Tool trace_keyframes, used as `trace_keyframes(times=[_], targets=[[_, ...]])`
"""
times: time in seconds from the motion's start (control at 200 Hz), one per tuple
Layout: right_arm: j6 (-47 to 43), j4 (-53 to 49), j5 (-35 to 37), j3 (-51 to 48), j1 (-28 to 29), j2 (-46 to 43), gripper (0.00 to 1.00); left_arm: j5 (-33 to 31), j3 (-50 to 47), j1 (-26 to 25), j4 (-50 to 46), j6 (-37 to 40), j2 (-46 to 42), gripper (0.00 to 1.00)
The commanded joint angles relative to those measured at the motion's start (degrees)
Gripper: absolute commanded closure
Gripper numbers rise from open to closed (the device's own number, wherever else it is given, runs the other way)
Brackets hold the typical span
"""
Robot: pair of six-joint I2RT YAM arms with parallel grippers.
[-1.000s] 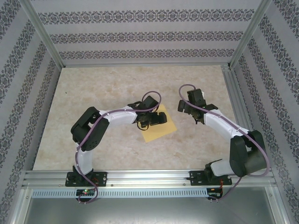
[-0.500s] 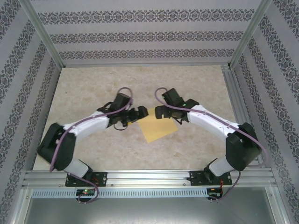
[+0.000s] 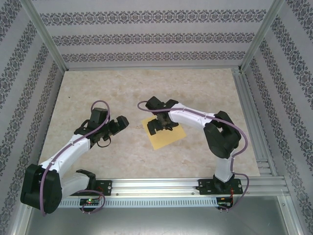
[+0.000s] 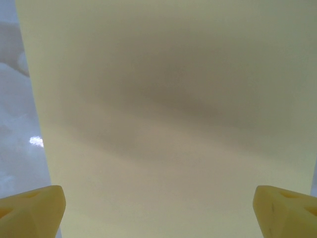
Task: Fold a paper plane with a square sheet of paper (pick it up from the middle)
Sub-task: Fold the square sheet of paper in half at the center of the table.
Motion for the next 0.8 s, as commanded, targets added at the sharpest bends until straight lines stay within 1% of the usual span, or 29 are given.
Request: trace_keyframes(times=[0.0,0.28,0.585,0.794], targets=[[-2.84,-4.15,-0.89,3.52,-1.67,2.87,0.03,-2.81,1.3,0.76,-2.05,2.38,1.04,0.0],[-5.49,-6.13,-1.69,6.91,-2.47,8.02,0.05,-5.64,2.25,0.82,-2.31,2.51,4.48,0.0],[-5.55,-6.12,-1.89,9.22,-2.83,11.69,0.05,-5.01,3.23,0.79,-1.84,2.9,7.51,0.0],[-5.75,-6.07,-2.17,8.15,-3.0,13.92,0.07,-4.67,3.23,0.81,-1.44,2.94,8.29,0.0]])
